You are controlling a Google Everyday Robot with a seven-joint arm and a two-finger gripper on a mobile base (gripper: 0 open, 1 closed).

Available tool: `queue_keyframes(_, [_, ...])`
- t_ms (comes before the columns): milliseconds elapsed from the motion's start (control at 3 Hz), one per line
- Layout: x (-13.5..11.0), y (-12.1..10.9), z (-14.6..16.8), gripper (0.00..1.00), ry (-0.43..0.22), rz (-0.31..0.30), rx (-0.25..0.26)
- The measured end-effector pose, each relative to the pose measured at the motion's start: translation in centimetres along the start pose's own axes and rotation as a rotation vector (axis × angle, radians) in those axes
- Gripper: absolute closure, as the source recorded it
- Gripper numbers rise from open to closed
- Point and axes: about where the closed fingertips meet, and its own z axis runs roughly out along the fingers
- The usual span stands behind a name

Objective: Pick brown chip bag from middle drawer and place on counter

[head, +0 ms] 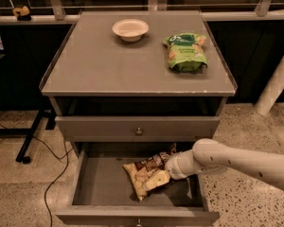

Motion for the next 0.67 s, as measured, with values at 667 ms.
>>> queue_keyframes(667, [0.9,-3.4,1.2,0.0,-0.007,0.057,0.025])
